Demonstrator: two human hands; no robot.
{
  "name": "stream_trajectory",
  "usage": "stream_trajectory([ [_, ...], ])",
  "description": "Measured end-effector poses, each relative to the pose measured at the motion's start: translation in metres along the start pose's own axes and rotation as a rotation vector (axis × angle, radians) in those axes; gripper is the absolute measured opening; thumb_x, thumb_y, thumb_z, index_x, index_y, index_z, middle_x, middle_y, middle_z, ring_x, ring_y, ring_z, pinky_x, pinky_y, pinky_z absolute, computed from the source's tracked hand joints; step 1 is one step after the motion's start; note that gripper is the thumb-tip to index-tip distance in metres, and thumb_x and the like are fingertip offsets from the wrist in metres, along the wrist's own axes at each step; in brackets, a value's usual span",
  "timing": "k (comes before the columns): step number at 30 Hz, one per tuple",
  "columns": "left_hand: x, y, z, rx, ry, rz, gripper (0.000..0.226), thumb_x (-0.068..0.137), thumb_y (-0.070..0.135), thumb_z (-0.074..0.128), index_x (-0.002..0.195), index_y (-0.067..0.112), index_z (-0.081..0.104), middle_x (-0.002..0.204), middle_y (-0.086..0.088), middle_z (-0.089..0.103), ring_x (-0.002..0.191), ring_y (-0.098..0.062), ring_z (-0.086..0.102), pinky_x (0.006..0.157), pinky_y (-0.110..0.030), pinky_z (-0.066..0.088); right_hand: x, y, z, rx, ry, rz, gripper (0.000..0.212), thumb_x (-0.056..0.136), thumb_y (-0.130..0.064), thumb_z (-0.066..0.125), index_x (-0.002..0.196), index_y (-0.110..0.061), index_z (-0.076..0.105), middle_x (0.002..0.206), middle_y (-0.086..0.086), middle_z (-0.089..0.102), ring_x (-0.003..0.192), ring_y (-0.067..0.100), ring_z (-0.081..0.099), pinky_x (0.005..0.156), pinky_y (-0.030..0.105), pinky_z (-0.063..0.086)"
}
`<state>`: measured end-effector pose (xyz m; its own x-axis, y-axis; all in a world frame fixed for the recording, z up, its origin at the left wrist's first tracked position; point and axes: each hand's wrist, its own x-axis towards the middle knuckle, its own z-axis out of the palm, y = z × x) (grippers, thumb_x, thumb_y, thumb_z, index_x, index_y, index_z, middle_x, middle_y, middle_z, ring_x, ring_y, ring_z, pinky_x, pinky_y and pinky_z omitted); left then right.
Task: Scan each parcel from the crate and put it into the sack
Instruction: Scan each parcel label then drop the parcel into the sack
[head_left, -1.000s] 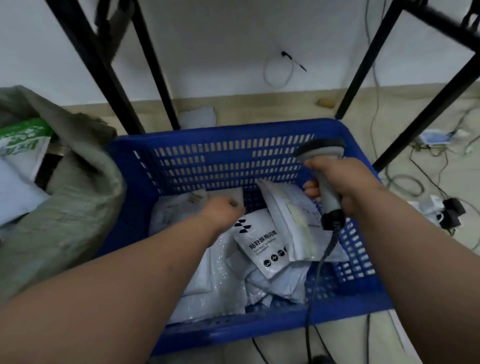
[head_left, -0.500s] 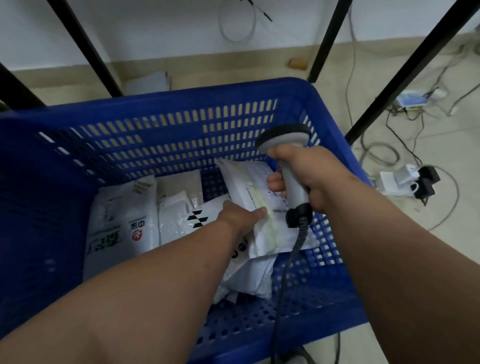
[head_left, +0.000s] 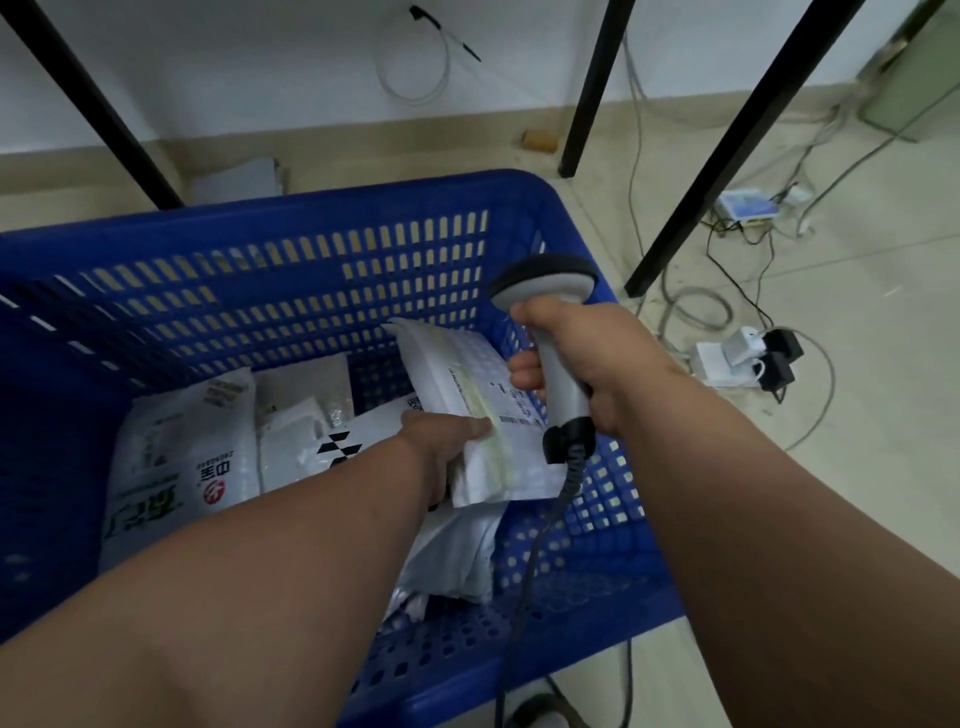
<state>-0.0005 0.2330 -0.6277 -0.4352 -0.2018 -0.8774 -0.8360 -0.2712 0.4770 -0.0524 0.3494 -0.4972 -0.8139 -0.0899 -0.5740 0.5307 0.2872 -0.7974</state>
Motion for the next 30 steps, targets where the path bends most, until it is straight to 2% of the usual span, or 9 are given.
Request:
stream_trajectory([
  [2,-0.002,0.000,0.005,-0.033,0.060,0.070,0.098,0.078,0.021,0.082,0.150,0.013,0.015,0.135,-0.017,0.048,0.109,-0.031,0.052,0.085,-0.045,0.047,-0.002,0.000,-0.002,0.004,0.001,-0.011,0.030,0.082,-0.026,0.072,0.097,-0.003,0.061,0.067,0.017,0.073,0.058,0.026,0.070,0.077,0.047,0.061],
  [5,-0.008,-0.001,0.003,-0.135,0.070,0.100,0.087,0.076,0.016,0.082,0.145,0.007,0.029,0.131,-0.018,0.054,0.112,-0.035,0.058,0.092,-0.053,0.052,-0.006,-0.004,-0.006,0.019,0.001,-0.026,0.029,0.083,-0.026,0.072,0.098,-0.004,0.060,0.061,0.013,0.071,0.054,0.023,0.069,0.068,0.038,0.062],
  [7,-0.017,0.003,-0.006,-0.165,0.025,0.102,0.067,0.078,0.014,0.079,0.136,0.004,0.047,0.122,-0.019,0.063,0.104,-0.038,0.065,0.085,-0.056,0.055,-0.011,-0.010,-0.008,0.036,0.003,-0.038,0.029,0.083,-0.026,0.071,0.098,-0.004,0.061,0.058,0.011,0.070,0.051,0.021,0.068,0.062,0.036,0.061],
  [10,-0.043,0.011,-0.029,-0.172,-0.012,0.114,0.031,0.084,0.011,0.075,0.112,0.003,0.063,0.090,-0.016,0.075,0.074,-0.031,0.074,0.060,-0.045,0.060,-0.024,-0.019,-0.010,0.033,0.007,-0.075,0.027,0.083,-0.025,0.071,0.098,-0.005,0.063,0.059,0.011,0.071,0.050,0.020,0.068,0.062,0.035,0.061],
  [12,-0.066,0.014,-0.048,-0.130,-0.040,0.133,0.031,0.085,0.012,0.074,0.113,0.002,0.064,0.094,-0.016,0.075,0.081,-0.032,0.074,0.069,-0.048,0.060,-0.039,-0.025,-0.011,0.041,0.007,-0.095,0.025,0.083,-0.023,0.070,0.097,-0.003,0.063,0.058,0.012,0.070,0.050,0.021,0.068,0.065,0.037,0.061],
  [17,-0.133,0.015,-0.102,-0.083,-0.002,0.231,0.028,0.081,0.014,0.078,0.106,0.005,0.068,0.086,-0.010,0.077,0.074,-0.028,0.075,0.061,-0.043,0.059,-0.099,-0.040,-0.010,0.064,-0.011,-0.164,0.019,0.086,-0.019,0.065,0.089,0.000,0.062,0.053,0.011,0.068,0.042,0.018,0.064,0.037,0.020,0.046],
  [21,-0.198,0.016,-0.147,-0.123,0.053,0.381,0.029,0.079,0.009,0.079,0.106,0.008,0.067,0.085,-0.009,0.077,0.072,-0.028,0.075,0.057,-0.043,0.059,-0.157,-0.049,-0.002,0.017,-0.089,-0.259,0.018,0.087,-0.019,0.065,0.084,-0.001,0.065,0.059,0.013,0.071,0.046,0.019,0.066,0.039,0.020,0.046],
  [27,-0.268,0.011,-0.202,-0.277,0.075,0.570,0.033,0.085,0.000,0.069,0.117,0.006,0.063,0.101,-0.017,0.074,0.089,-0.037,0.072,0.071,-0.053,0.059,-0.214,-0.053,0.015,0.012,-0.200,-0.352,0.016,0.086,-0.017,0.064,0.084,-0.001,0.067,0.067,0.018,0.072,0.050,0.022,0.064,0.042,0.025,0.047],
  [30,-0.280,0.007,-0.224,-0.338,0.078,0.606,0.036,0.086,0.001,0.068,0.120,0.005,0.062,0.103,-0.017,0.074,0.091,-0.038,0.071,0.065,-0.049,0.059,-0.227,-0.053,0.028,-0.002,-0.259,-0.379,0.014,0.087,-0.013,0.062,0.087,0.000,0.067,0.066,0.020,0.071,0.048,0.022,0.063,0.042,0.026,0.048],
])
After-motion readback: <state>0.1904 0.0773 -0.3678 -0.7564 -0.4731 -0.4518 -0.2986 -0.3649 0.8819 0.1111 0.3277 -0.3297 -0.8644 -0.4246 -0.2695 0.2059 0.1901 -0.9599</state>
